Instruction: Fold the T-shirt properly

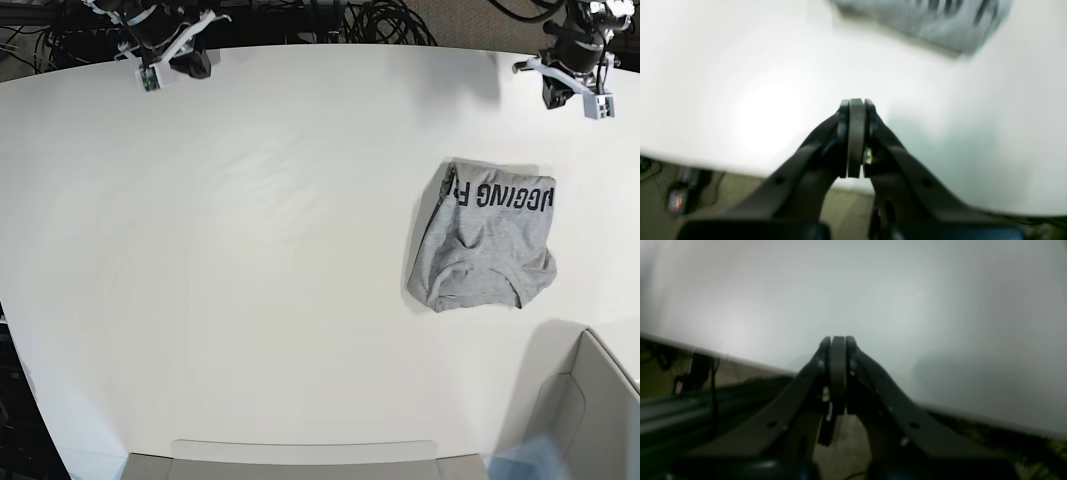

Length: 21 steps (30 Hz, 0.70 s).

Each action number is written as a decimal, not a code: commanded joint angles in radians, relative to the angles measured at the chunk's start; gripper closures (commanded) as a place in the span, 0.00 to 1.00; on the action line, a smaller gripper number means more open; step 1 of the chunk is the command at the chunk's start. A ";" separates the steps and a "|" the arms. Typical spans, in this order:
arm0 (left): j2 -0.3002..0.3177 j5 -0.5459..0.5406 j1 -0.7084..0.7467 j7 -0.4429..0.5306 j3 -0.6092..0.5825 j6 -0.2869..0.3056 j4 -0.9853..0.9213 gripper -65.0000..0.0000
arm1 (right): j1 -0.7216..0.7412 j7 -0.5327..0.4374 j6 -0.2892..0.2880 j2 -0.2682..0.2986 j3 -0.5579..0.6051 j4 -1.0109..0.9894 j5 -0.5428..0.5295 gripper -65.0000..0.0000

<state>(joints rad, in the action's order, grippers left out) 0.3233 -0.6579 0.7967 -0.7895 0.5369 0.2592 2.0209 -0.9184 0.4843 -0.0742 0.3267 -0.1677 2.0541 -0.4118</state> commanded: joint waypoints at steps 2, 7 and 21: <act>0.015 0.000 0.077 0.049 -0.013 0.002 0.010 1.00 | -0.075 -0.046 -0.006 0.004 0.000 0.017 0.001 1.00; 0.012 0.088 0.183 0.132 -0.110 0.002 -0.039 1.00 | -0.192 -0.051 -0.006 0.005 0.013 0.013 0.004 1.00; 0.021 0.249 0.192 0.572 -0.450 0.002 -0.656 1.00 | -0.210 -0.255 -0.006 -0.122 0.139 -0.378 0.255 1.00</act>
<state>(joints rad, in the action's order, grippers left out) 0.3359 -0.4030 0.9836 -0.2405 0.0883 0.2523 1.3586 -1.1145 0.2451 -0.0780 0.2001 -0.0277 1.6672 -0.1574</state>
